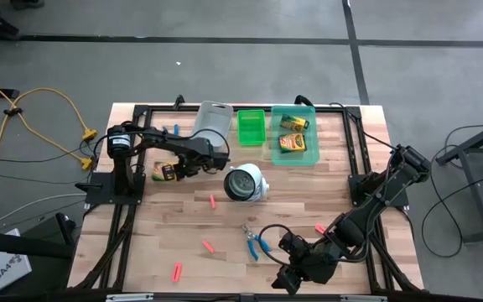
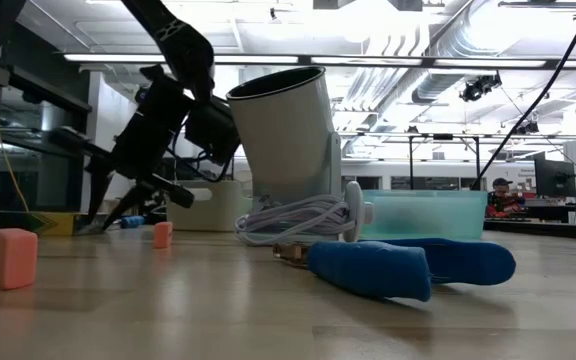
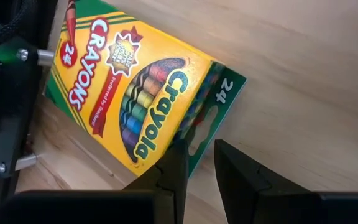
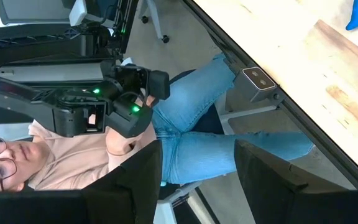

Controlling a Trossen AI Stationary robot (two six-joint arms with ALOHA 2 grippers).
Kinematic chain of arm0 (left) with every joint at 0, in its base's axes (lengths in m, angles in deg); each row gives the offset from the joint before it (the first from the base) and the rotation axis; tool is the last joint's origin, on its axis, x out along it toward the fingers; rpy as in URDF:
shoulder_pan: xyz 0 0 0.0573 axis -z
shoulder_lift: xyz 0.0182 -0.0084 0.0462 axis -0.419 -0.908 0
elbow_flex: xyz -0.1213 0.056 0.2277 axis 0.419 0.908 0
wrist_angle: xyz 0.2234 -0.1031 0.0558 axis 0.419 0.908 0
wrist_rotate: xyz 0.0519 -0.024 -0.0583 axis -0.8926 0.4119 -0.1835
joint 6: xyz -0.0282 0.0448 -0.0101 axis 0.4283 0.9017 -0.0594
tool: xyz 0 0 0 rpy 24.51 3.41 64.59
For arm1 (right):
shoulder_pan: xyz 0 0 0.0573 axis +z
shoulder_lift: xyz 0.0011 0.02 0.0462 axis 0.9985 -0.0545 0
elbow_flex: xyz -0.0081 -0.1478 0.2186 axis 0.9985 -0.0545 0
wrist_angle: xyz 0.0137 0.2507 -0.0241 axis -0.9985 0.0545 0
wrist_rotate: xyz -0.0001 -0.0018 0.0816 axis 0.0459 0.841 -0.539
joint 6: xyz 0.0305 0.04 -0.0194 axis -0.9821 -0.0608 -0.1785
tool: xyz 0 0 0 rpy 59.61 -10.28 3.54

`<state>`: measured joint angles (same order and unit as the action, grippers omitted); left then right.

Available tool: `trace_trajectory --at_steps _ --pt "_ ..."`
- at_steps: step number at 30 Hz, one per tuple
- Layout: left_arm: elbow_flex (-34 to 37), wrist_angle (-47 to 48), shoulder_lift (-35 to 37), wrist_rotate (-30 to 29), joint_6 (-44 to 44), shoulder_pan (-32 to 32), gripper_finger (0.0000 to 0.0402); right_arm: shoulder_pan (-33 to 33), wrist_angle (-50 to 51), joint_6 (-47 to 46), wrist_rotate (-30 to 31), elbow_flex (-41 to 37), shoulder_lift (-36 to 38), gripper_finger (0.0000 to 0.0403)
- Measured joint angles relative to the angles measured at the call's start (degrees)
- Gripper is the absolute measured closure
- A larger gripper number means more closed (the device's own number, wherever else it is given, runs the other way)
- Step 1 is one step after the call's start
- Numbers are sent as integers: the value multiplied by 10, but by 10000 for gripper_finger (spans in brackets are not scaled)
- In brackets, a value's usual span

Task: Pick & Place School Supplies
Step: Put the yellow crayon box into the blue bin

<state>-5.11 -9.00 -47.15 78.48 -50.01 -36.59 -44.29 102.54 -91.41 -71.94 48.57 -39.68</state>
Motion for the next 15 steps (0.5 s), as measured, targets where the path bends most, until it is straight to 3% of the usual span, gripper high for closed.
trace_trajectory --at_steps 15 --pt "20 -9 0 -5 0 0 331 0 0 0 0 0 0 214"
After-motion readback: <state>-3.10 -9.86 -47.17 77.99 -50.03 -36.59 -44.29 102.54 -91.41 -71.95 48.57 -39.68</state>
